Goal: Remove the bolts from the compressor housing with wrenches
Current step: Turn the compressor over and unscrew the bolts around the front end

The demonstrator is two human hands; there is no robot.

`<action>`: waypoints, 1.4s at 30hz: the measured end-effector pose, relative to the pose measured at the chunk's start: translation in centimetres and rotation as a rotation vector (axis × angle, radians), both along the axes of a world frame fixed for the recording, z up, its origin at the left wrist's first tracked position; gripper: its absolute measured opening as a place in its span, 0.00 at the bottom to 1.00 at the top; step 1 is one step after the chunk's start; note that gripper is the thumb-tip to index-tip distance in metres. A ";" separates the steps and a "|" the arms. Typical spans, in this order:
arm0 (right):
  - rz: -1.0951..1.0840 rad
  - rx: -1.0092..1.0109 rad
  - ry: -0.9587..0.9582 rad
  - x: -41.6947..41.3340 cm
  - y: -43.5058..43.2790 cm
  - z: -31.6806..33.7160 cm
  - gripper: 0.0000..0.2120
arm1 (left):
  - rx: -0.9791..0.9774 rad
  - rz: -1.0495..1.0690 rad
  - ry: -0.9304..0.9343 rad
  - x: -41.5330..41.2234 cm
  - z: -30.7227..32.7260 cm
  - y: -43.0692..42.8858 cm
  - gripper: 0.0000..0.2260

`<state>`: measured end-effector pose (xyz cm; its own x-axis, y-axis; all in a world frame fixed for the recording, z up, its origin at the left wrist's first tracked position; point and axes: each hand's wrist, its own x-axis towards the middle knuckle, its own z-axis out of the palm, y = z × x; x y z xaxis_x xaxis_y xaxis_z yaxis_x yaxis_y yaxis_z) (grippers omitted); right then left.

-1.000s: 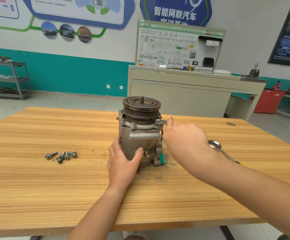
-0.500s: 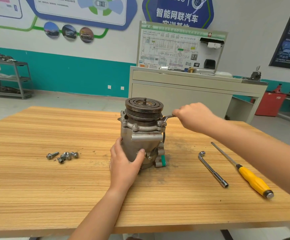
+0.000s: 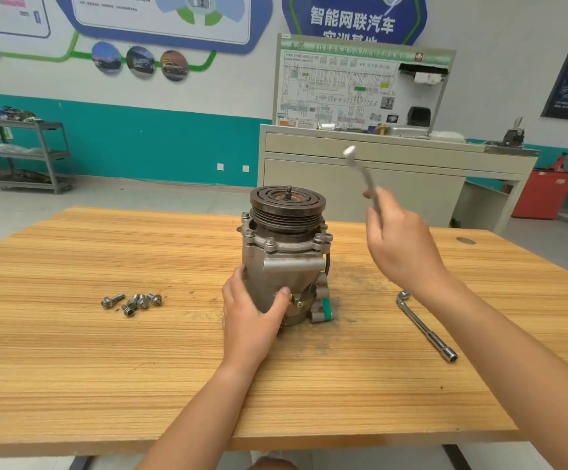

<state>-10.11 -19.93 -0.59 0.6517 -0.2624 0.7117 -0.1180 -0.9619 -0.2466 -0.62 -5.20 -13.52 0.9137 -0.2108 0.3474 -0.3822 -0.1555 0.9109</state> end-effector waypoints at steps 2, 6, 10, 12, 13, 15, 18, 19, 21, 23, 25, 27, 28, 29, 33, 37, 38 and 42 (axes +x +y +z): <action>-0.112 -0.206 0.202 -2.0 1.2 -0.3 0.17 | -0.001 0.008 -0.005 0.0 0.0 0.0 0.35; -0.293 -0.399 0.509 -3.1 2.5 -0.2 0.24 | -0.003 0.002 -0.002 0.1 -0.1 0.0 0.35; -0.330 -0.451 0.555 -2.5 3.0 0.7 0.23 | -0.006 -0.003 0.003 0.1 -0.1 0.0 0.36; -0.330 -0.504 0.592 -2.3 3.7 1.5 0.20 | -0.008 -0.003 0.002 0.0 -0.1 0.1 0.36; -0.331 -0.535 0.620 -2.2 4.1 1.9 0.18 | -0.008 -0.001 0.001 0.0 -0.1 0.0 0.36; -0.334 -0.600 0.689 -2.0 5.1 2.6 0.16 | -0.009 0.008 -0.005 0.1 -0.1 0.0 0.35; -0.339 -0.628 0.763 -1.5 6.0 2.3 0.18 | -0.009 0.015 -0.008 0.2 -0.1 -0.1 0.35; -0.340 -0.626 0.760 -1.4 5.7 1.9 0.20 | -0.009 0.015 -0.009 0.2 -0.2 -0.1 0.35; -0.322 -0.605 0.700 -1.4 4.3 1.3 0.21 | -0.013 0.008 -0.011 0.3 -0.2 0.0 0.35; -0.306 -0.605 0.635 -1.7 2.4 1.2 0.20 | -0.020 -0.001 -0.011 0.3 -0.2 -0.1 0.35; -0.319 -0.640 0.620 -1.5 0.8 1.6 0.18 | -0.022 -0.003 -0.016 0.4 -0.3 -0.1 0.35; -0.331 -0.652 0.624 -0.4 -0.2 2.1 0.15 | -0.018 -0.005 -0.019 0.5 -0.4 -0.2 0.35; -0.329 -0.641 0.626 0.5 -0.6 2.1 0.14 | -0.016 -0.001 -0.021 0.6 -0.5 -0.2 0.35; -0.325 -0.624 0.626 1.5 -1.0 2.0 0.13 | -0.016 0.002 -0.024 0.7 -0.6 -0.2 0.35; -0.266 -0.562 0.550 5.3 -2.4 0.8 0.12 | -0.031 0.005 -0.027 0.8 -0.6 -0.2 0.35; -0.181 -0.464 0.438 7.3 -2.9 -0.4 0.14 | -0.026 0.002 -0.024 0.6 -0.5 -0.1 0.35; -0.163 -0.415 0.410 7.2 -3.0 -0.4 0.14 | -0.027 0.005 -0.027 0.5 -0.4 -0.1 0.34; 0.010 0.009 0.103 3.5 -2.4 0.0 0.18 | -0.024 0.009 -0.023 0.3 -0.3 0.0 0.34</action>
<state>-6.60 -22.34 -0.54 0.7239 -0.2619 0.6383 -0.1341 -0.9609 -0.2423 -0.31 -5.19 -13.82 0.9072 -0.1936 0.3735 -0.4020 -0.1370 0.9053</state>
